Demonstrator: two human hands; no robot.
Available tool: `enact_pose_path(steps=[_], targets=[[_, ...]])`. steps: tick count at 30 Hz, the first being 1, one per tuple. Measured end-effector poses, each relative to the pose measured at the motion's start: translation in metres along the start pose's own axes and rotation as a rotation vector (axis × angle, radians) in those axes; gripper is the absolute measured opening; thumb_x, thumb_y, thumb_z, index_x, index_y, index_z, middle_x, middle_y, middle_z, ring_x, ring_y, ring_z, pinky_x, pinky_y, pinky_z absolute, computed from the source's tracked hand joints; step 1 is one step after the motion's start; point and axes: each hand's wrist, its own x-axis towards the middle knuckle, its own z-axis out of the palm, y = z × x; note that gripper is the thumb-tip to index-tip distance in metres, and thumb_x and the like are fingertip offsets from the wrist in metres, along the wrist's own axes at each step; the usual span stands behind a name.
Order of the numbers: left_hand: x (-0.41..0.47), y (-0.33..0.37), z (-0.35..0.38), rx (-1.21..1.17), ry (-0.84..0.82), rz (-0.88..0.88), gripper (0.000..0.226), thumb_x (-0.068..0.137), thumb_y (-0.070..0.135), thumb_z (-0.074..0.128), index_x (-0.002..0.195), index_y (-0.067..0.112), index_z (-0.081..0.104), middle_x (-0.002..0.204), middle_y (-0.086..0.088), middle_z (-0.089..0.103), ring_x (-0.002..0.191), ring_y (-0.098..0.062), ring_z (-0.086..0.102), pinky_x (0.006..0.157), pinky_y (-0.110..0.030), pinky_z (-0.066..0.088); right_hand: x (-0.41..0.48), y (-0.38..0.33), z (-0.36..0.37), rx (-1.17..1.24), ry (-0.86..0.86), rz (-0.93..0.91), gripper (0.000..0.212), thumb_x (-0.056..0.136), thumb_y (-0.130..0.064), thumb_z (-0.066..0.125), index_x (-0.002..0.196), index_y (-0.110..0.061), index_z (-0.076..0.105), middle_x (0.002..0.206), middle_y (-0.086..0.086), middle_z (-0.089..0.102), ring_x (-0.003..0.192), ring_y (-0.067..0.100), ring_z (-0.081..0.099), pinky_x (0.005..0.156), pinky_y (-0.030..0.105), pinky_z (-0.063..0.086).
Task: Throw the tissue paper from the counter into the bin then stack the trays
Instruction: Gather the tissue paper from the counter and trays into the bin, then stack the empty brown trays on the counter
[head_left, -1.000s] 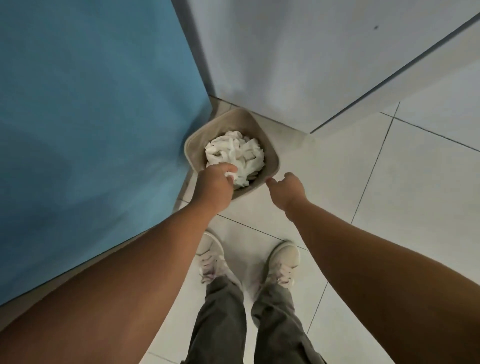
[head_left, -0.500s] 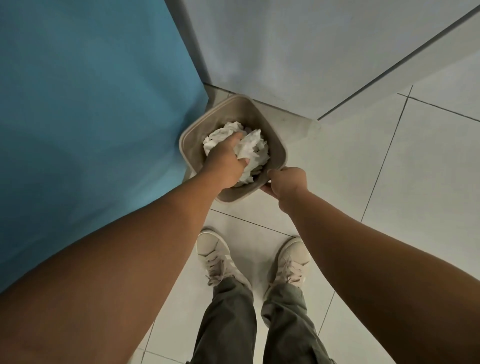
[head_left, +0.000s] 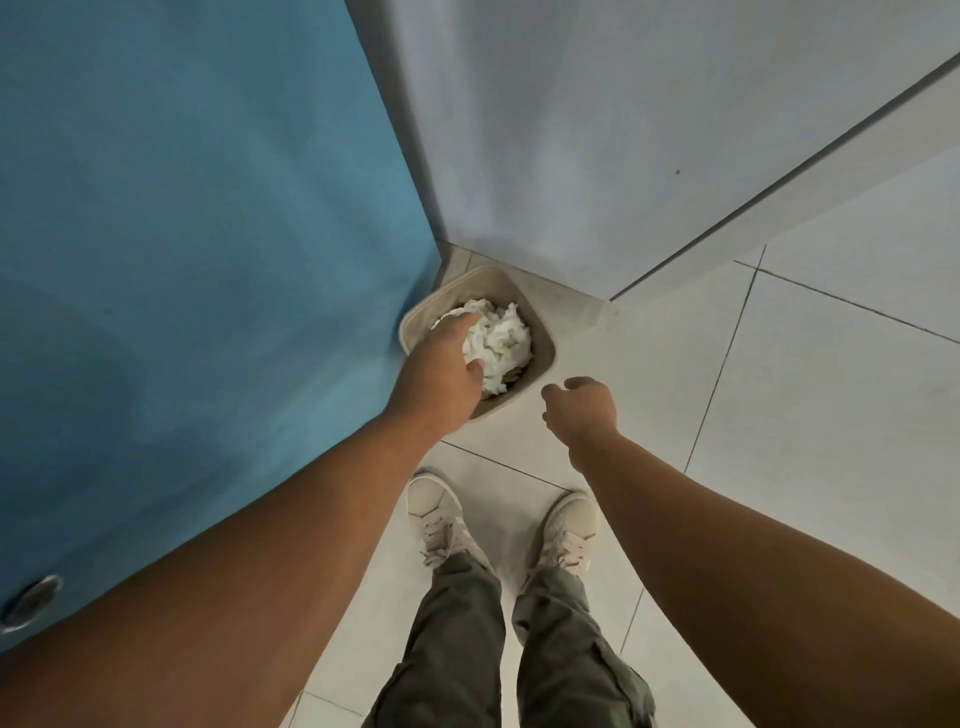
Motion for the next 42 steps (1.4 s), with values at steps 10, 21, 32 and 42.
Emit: enact_pose_path(steps=[10,21,32,42], targets=[[-0.121,0.129,-0.120,0.191,0.209,0.217,0.043,0.092,0.013,0.055,0.134,0.025,0.052,0.133,0.004,0.055,0.122,-0.021,0.043,0.100,-0.034,0.042,-0.207,-0.083,-0.093,-0.297,0.047,-0.532,0.033,0.091,-0.024,0.057,0.124,-0.016,0.058,0.121,0.001,0.065,0.111,0.022,0.060,0.091,0.028,0.045],[-0.246,0.231,-0.251,-0.021,0.607,0.216,0.040,0.095,0.023,0.057,0.134,0.020,0.053,0.137,0.003,0.055,0.130,-0.014,0.046,0.108,-0.026,0.035,-0.400,-0.171,-0.155,-0.145,0.018,-1.154,0.029,0.094,-0.019,0.055,0.123,-0.022,0.058,0.112,-0.012,0.061,0.091,-0.020,0.050,0.078,-0.004,0.032],[-0.407,0.185,-0.347,0.080,0.939,0.017,0.041,0.097,0.027,0.057,0.137,0.022,0.052,0.139,0.002,0.055,0.130,-0.016,0.047,0.105,-0.023,0.032,-0.539,-0.195,-0.107,-0.322,-0.194,-1.638,0.033,0.094,-0.019,0.054,0.127,-0.017,0.057,0.131,-0.005,0.057,0.123,0.010,0.050,0.102,0.021,0.037],[-0.560,0.081,-0.391,0.108,1.118,-0.213,0.040,0.096,0.027,0.058,0.135,0.022,0.054,0.137,0.005,0.056,0.128,-0.015,0.048,0.105,-0.026,0.035,-0.660,-0.147,0.016,-0.483,-0.407,-1.808,0.036,0.094,-0.020,0.054,0.129,-0.021,0.055,0.136,-0.006,0.054,0.127,0.011,0.047,0.104,0.018,0.033]])
